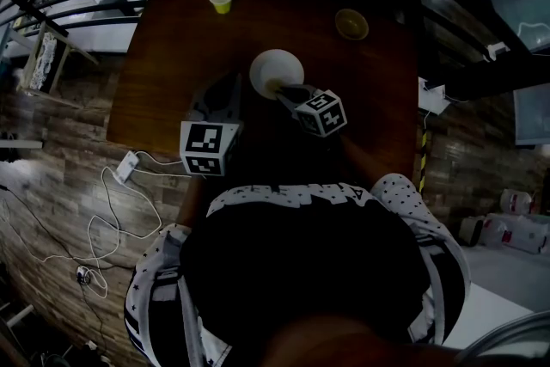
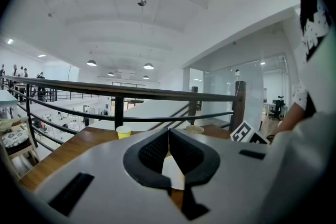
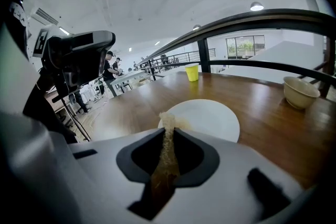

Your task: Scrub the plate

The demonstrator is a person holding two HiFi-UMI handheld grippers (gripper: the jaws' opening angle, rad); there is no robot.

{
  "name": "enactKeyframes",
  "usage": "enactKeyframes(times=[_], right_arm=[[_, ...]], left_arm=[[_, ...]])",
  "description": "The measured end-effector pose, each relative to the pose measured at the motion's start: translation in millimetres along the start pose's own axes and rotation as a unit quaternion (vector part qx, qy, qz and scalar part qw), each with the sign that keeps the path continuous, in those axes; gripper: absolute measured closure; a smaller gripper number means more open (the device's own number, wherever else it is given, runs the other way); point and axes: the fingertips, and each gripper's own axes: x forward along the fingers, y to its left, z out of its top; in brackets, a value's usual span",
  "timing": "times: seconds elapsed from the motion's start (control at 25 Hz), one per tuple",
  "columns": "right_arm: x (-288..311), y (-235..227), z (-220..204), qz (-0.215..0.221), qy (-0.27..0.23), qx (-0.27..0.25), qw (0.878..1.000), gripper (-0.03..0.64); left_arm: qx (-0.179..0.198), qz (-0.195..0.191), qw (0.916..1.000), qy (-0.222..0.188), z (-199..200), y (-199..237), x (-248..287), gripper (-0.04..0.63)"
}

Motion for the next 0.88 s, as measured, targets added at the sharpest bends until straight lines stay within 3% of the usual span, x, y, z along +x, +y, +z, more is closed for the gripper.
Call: enactKeyframes(times=[0.88], right_arm=[[-4.3,4.2,-0.7,0.007,-0.011,0.017,1.000,0.566]], left_arm=[[-0.003,0.002,1.0000,0.003,-0.9,0.6,2.0,0.581]])
